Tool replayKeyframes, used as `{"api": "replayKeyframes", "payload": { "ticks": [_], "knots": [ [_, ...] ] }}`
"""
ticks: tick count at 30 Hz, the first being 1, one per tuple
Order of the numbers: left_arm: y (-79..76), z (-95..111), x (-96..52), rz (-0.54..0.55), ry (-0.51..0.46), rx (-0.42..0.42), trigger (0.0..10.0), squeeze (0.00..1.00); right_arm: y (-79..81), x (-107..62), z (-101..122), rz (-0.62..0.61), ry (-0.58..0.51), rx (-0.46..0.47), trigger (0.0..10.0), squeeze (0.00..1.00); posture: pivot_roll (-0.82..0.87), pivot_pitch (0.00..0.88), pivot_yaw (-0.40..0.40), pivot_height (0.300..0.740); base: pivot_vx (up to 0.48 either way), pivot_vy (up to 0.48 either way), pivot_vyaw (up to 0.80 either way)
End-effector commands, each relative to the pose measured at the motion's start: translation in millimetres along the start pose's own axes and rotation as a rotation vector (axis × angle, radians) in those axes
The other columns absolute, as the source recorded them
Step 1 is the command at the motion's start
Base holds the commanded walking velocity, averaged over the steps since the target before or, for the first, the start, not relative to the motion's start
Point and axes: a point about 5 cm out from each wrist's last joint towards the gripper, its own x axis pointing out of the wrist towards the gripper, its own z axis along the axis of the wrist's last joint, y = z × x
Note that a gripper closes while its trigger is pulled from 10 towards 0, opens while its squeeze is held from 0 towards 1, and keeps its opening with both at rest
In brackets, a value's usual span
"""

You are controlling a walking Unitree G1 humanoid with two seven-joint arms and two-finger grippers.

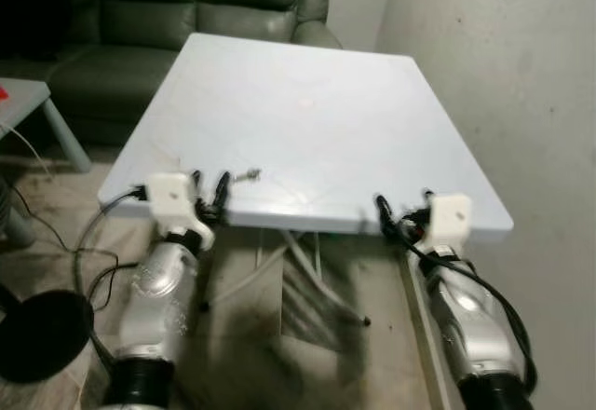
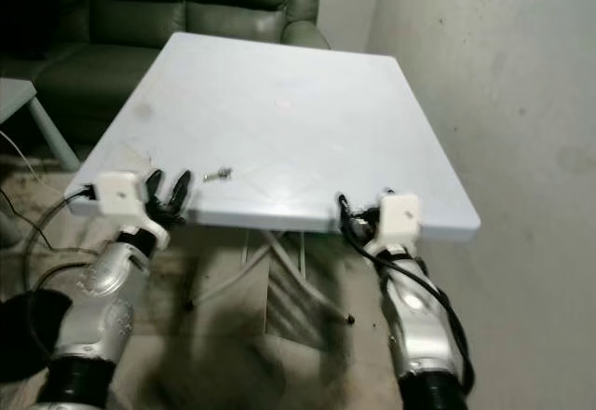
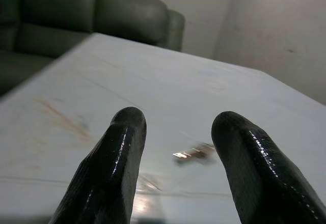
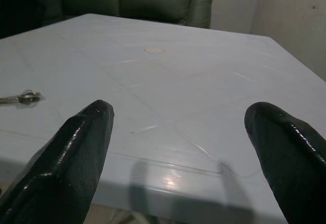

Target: Hang keys on a hook

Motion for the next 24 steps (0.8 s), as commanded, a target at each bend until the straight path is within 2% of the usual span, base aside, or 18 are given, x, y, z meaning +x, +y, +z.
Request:
{"api": "replayKeyframes", "payload": {
  "ticks": [1,24],
  "knots": [
    [-11.0,-1.2,2.9,-0.026,0.004,-0.006,10.0,0.00,-9.3,-2.4,-0.6,-0.021,0.006,-0.013,10.0,0.00,0.01,0.032,-0.071,0.740,0.000,0.375,0.00],
    [-12.5,-2.7,5.3,-0.031,0.012,0.001,10.0,0.00,-7.4,-1.4,-0.4,-0.005,0.004,-0.024,10.0,0.00,0.01,0.024,-0.070,0.740,0.000,0.386,0.00]
  ]
}}
